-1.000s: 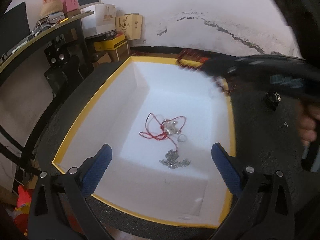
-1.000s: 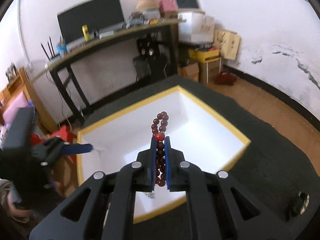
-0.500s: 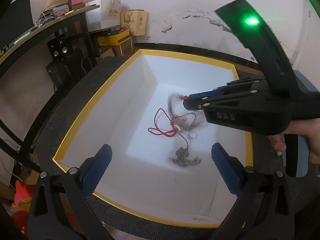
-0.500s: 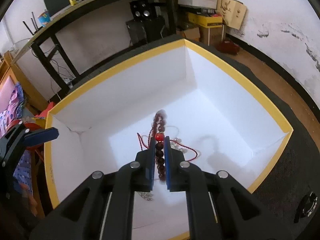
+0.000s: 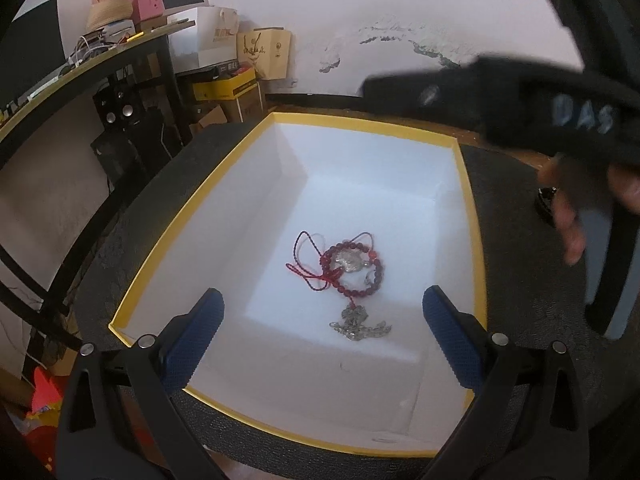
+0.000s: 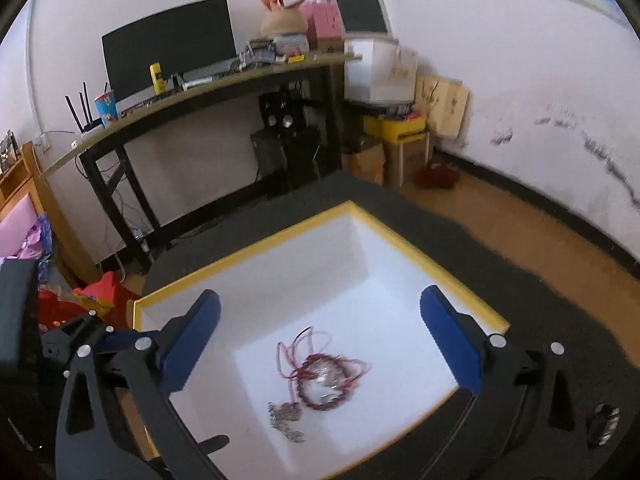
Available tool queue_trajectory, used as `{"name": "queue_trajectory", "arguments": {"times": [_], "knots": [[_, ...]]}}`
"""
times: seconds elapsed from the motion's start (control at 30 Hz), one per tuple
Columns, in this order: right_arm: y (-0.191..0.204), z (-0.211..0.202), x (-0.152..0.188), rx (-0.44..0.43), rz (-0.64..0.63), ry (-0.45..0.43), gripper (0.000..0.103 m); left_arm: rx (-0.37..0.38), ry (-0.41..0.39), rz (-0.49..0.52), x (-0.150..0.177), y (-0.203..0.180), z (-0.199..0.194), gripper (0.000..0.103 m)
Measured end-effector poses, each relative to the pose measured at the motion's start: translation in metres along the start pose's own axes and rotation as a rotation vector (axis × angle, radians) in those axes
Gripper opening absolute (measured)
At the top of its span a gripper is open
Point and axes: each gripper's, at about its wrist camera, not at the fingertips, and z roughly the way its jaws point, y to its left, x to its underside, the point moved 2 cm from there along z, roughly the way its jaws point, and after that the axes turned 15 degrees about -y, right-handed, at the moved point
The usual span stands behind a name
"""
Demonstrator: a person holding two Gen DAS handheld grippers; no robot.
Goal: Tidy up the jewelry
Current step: 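Move both tools back to the mat, left tool lowering toward the black watch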
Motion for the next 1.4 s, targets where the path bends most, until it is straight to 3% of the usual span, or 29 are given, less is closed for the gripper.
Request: {"name": "queue_trajectory", "arguments": {"times": [0.1,0.23,0.47,0.6,0.7,0.8,1.0,1.4], "knots": [[-0.014,-0.029,-0.001,0.056,-0.026,-0.014,0.097,0.006,-0.013,0.011,-0.005,-0.007,-0.005,0.097],[-0.062,-0.095,0.024,0.164,0.017,-0.095,0.097,0.053,-0.049,0.038,-0.019,-0.034,-0.016,0.097],[-0.179,-0.21,0.119,0.411,0.289,-0.093,0.097,0.181,-0.111,0.096,-0.041,-0.107,-0.026,0.097],[-0.205,-0.256,0.147,0.488,0.281,-0.087,0.097,0.301,-0.102,0.104,-0.044,-0.16,-0.019,0.097],[-0.215,-0.275,0.16,0.516,0.255,-0.068,0.097,0.392,-0.042,0.114,-0.04,-0.2,-0.003,0.097],[-0.226,-0.288,0.172,0.533,0.266,-0.077,0.097,0.437,-0.016,0.155,-0.036,-0.24,0.016,0.097],[-0.245,-0.3,0.196,0.561,0.321,-0.075,0.097,0.433,0.034,0.257,-0.025,-0.306,0.066,0.097],[-0.268,-0.305,0.212,0.623,0.372,-0.051,0.097,0.446,0.108,0.23,-0.017,-0.36,0.136,0.097]]}}
